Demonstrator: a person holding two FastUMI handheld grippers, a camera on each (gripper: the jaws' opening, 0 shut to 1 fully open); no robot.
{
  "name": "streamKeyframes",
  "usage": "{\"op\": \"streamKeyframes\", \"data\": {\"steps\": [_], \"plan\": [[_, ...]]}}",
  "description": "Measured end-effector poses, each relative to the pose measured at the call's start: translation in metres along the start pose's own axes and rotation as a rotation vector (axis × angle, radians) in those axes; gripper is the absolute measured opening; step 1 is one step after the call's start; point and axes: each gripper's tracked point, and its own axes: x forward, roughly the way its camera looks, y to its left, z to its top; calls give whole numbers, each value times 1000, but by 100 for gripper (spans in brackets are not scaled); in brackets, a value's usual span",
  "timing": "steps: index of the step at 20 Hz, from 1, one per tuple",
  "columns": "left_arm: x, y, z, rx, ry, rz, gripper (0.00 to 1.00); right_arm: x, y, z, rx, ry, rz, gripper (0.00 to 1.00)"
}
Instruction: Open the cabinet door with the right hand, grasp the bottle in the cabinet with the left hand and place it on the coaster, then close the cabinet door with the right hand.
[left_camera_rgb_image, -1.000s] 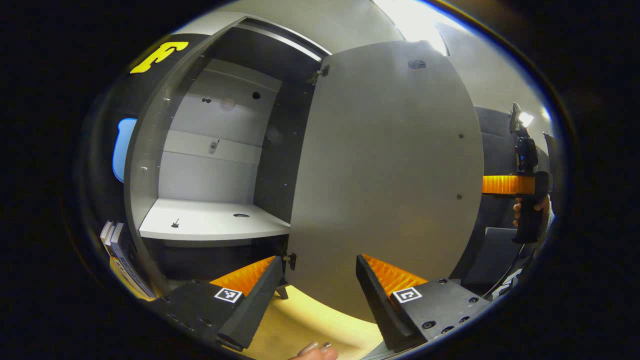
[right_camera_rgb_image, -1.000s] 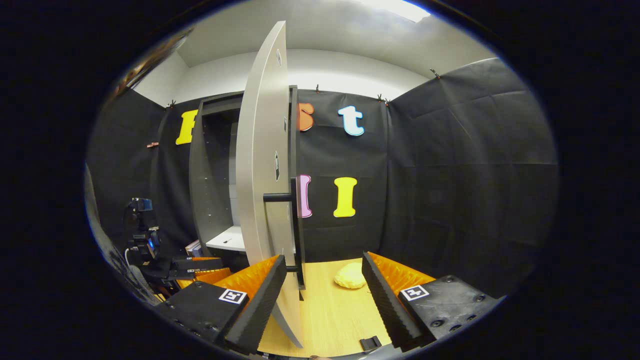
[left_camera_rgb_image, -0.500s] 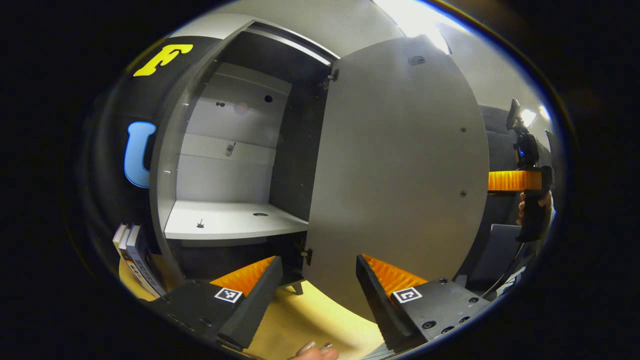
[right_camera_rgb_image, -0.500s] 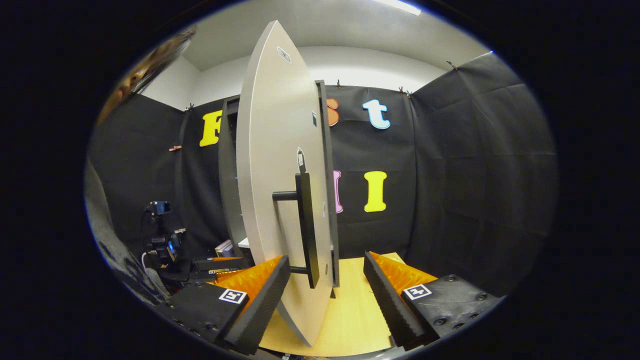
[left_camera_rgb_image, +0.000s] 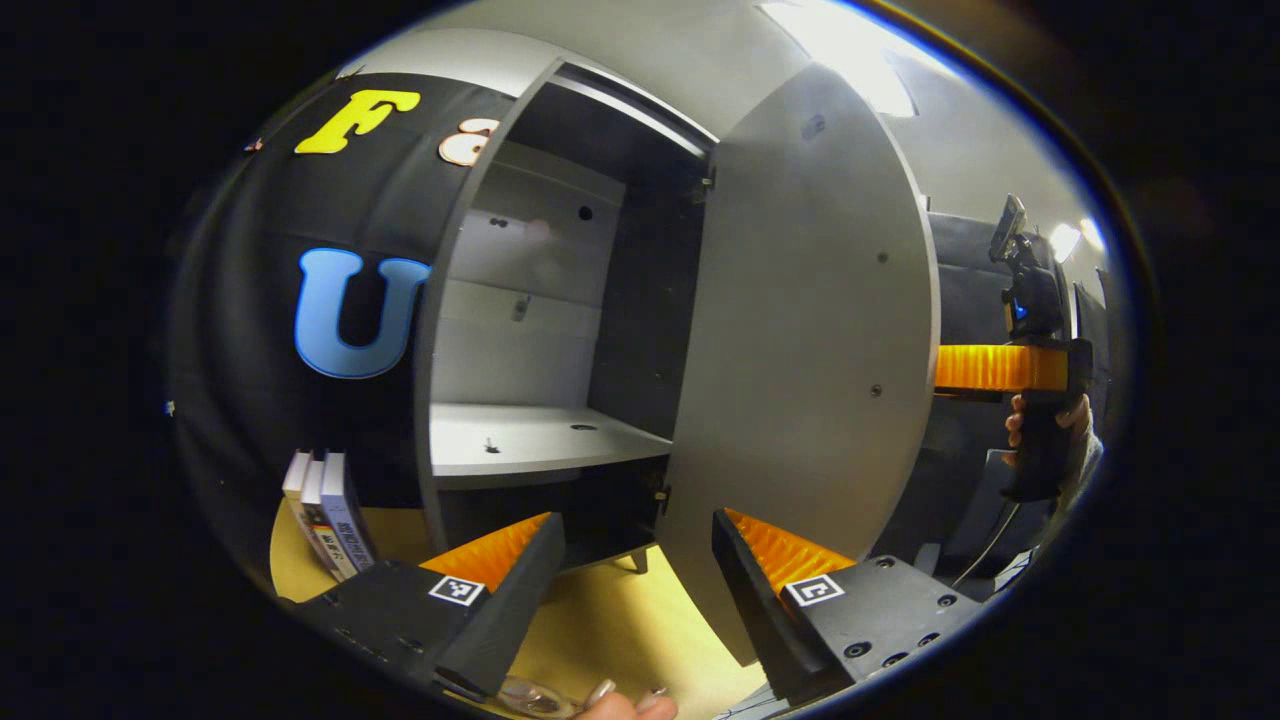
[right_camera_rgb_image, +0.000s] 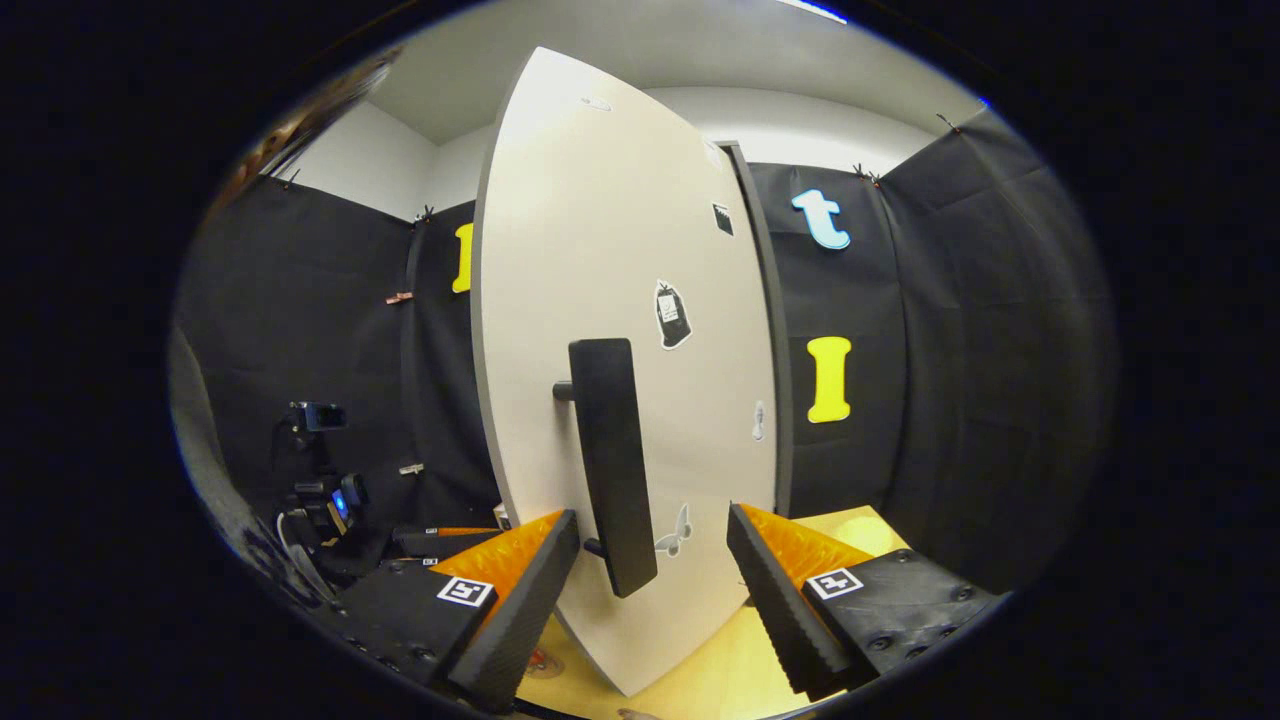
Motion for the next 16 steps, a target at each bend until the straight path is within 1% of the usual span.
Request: {"op": "streamKeyframes", "data": {"steps": [2,4,6,7,8,10,12,14,15,16], "plan": [[-15,12,7,-4,-9,30,93,16,20,-6,22,6,45,98],[-28,19,13,-11,-18,56,93,23,32,-10,25,17,84,98],[-37,23,18,-17,-29,75,93,24,35,-12,14,33,111,98],[-39,24,19,-13,-30,89,93,24,34,-11,12,34,126,100],[-41,27,19,-5,-32,108,93,23,33,-10,14,35,146,98],[-42,26,24,16,-46,158,93,25,23,-7,6,27,166,98],[-40,25,24,22,-65,228,93,30,-5,-5,-46,12,133,98],[-41,19,21,15,-83,307,94,38,-26,-12,-83,10,107,98],[-39,11,19,8,-90,344,89,40,-34,-14,-86,2,109,98],[-36,4,19,4,-99,372,93,40,-39,-14,-86,-15,110,98]]}}
